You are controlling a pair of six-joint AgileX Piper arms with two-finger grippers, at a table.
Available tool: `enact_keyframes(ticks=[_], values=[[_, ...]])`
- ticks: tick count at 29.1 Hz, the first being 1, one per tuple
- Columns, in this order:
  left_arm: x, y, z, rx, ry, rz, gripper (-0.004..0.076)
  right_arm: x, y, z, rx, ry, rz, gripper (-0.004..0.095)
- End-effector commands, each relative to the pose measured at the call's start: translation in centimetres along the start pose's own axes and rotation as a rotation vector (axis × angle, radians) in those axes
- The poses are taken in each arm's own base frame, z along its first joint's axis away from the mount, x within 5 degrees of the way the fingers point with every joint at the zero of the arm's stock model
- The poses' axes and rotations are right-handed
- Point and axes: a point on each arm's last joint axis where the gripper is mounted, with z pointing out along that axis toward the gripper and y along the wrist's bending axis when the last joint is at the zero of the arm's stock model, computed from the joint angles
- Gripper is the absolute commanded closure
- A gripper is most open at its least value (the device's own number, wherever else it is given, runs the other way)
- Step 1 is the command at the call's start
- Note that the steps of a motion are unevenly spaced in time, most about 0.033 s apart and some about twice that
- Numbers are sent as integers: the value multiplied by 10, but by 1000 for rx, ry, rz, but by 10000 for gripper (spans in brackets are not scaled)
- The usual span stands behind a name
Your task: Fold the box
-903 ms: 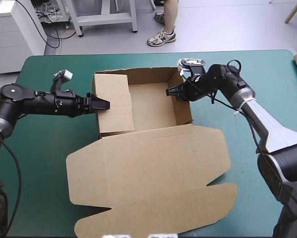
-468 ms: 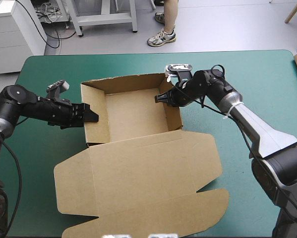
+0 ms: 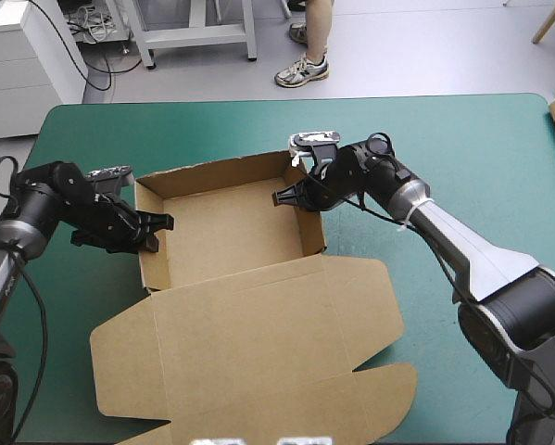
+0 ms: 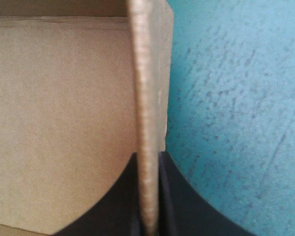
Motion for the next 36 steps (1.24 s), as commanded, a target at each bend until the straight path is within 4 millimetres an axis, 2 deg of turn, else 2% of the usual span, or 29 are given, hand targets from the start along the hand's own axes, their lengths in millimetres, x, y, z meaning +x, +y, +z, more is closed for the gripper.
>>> enact_keyframes(ticks=[1, 4, 11, 17, 21, 25, 29, 33, 36], values=[[-6, -10, -16, -118, -133, 59, 733, -9, 15, -27, -61, -77, 20, 926], [-7, -21, -14, -108, -163, 63, 731, -8, 17, -27, -68, -76, 25, 926], [-12, -27, -9, -60, -196, 41, 731, -6, 17, -26, -67, -47, 36, 926], [-16, -31, -10, -27, -233, 36, 731, -5, 13, -40, -56, -32, 36, 928], [-23, -34, -14, -19, -247, 42, 731, -3, -7, -52, -3, 36, 57, 928], [-39, -43, -18, -13, -234, 62, 731, 3, -31, -57, 108, 127, 60, 928], [-58, -62, -6, 0, -185, 111, 731, 8, -43, -57, 181, 166, 51, 928], [-68, -75, 21, 3, -110, 137, 731, 9, -43, -53, 177, 177, 60, 928], [-69, -81, 47, -2, -37, 151, 731, 10, -44, -43, 168, 203, 56, 928]])
